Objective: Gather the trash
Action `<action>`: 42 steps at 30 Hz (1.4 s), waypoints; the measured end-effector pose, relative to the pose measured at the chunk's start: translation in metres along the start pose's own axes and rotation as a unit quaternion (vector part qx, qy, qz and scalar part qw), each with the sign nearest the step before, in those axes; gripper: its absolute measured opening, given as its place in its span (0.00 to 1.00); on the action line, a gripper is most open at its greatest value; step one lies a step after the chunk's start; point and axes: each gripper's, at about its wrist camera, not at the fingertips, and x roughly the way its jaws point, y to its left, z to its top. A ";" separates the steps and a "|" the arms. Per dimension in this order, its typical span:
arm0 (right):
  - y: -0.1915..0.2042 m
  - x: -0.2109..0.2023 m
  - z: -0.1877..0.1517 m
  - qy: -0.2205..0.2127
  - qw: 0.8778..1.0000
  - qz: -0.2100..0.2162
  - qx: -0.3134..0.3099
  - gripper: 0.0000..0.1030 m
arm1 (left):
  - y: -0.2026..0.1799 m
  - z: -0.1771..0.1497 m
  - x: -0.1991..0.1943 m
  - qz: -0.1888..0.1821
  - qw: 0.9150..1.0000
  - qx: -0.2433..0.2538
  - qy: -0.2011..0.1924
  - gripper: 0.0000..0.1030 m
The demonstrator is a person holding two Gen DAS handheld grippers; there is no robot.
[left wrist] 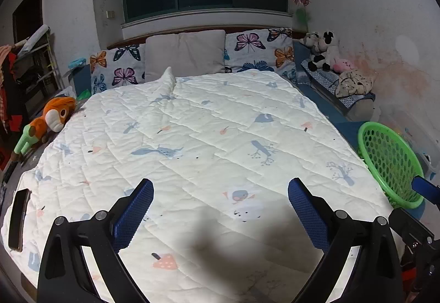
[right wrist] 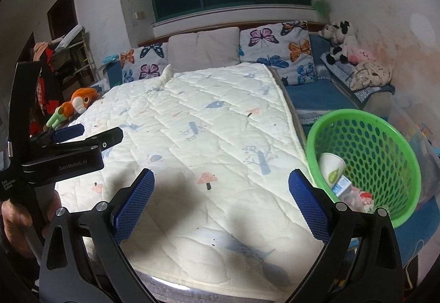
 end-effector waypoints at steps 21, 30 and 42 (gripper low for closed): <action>0.000 0.004 -0.001 0.006 1.000 0.001 -0.001 0.95 | 0.014 -0.006 0.001 0.021 1.000 -0.016 0.008 0.93; 0.000 0.004 -0.001 0.006 1.000 0.002 -0.001 0.95 | 0.017 -0.009 -0.001 0.023 1.000 -0.017 0.008 0.93; 0.002 0.004 0.000 0.006 1.000 0.005 -0.002 0.95 | 0.020 -0.011 -0.001 0.027 0.999 -0.022 0.013 0.93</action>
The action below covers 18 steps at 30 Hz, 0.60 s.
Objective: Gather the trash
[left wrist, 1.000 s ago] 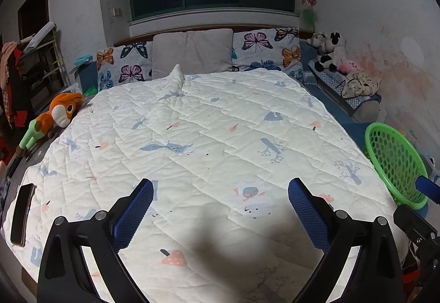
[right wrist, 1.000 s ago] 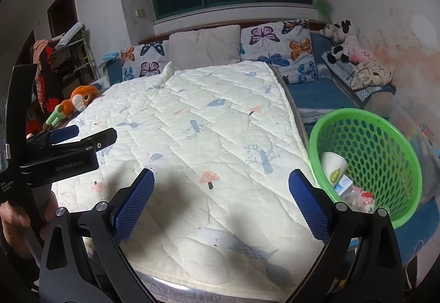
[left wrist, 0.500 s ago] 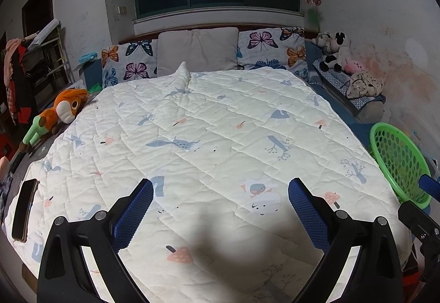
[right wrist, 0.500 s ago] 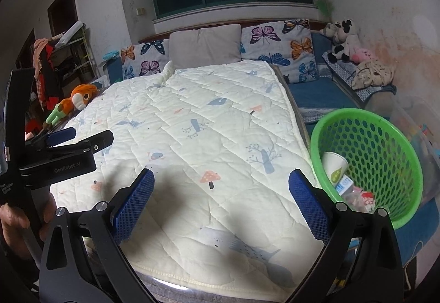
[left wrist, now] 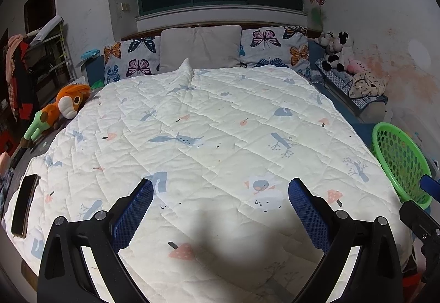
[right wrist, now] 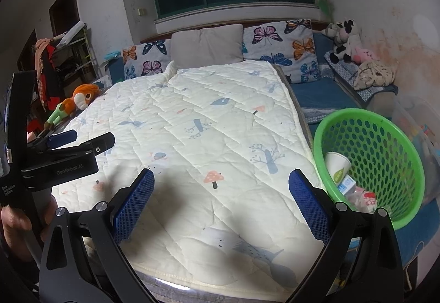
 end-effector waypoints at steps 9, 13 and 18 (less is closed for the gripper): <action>0.000 0.000 0.000 0.000 1.000 0.001 0.001 0.95 | 0.002 -0.001 0.002 0.000 1.000 -0.003 0.002 0.93; 0.001 0.001 0.000 0.000 1.000 0.001 0.000 0.95 | 0.003 -0.002 0.002 -0.001 1.000 -0.002 0.003 0.93; 0.001 0.001 0.000 0.000 1.000 0.000 0.000 0.95 | 0.002 -0.003 0.002 -0.001 1.000 -0.001 0.002 0.93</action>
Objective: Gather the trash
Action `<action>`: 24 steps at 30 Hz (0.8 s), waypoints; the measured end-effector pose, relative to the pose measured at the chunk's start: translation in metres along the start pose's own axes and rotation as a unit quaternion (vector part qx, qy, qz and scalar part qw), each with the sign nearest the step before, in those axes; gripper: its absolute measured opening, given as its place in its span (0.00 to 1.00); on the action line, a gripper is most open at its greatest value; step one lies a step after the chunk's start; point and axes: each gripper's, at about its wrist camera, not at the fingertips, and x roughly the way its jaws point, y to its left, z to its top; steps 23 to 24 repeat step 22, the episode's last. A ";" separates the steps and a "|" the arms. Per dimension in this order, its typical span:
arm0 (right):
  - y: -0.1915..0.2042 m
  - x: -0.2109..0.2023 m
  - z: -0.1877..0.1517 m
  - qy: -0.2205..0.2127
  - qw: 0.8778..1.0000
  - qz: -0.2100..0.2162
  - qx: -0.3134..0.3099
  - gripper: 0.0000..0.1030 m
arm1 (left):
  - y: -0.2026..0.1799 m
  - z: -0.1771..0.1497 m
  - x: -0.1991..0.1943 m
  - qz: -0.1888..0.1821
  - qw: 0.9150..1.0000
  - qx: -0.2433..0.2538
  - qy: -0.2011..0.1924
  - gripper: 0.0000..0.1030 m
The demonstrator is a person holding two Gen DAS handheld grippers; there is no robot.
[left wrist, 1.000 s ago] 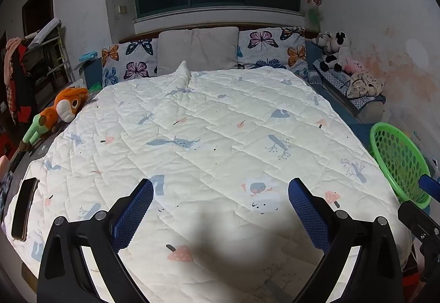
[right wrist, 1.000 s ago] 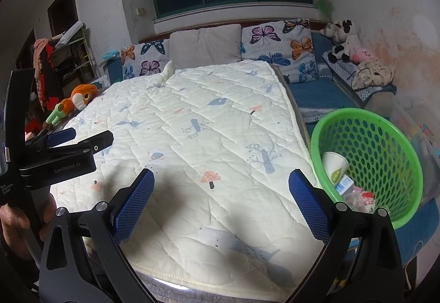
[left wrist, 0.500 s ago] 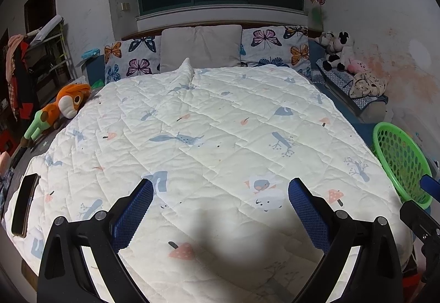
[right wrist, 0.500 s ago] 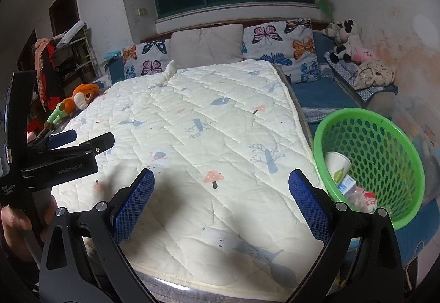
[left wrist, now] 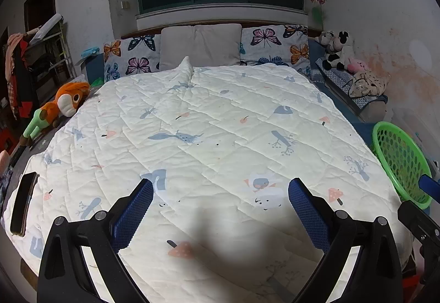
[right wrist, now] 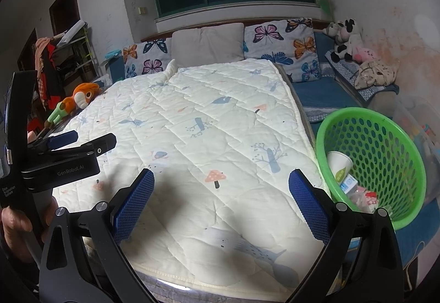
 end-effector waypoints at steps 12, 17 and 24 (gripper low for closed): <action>0.000 0.001 -0.003 0.000 1.000 -0.002 0.002 0.95 | -0.007 -0.001 -0.003 -0.002 1.000 0.006 0.000 0.93; -0.001 0.001 -0.003 -0.001 1.000 -0.001 0.001 0.95 | -0.008 -0.001 -0.003 -0.001 1.000 0.005 0.000 0.93; 0.000 0.001 -0.004 0.000 1.000 -0.002 0.002 0.95 | -0.008 -0.001 -0.003 -0.001 1.000 0.006 -0.001 0.93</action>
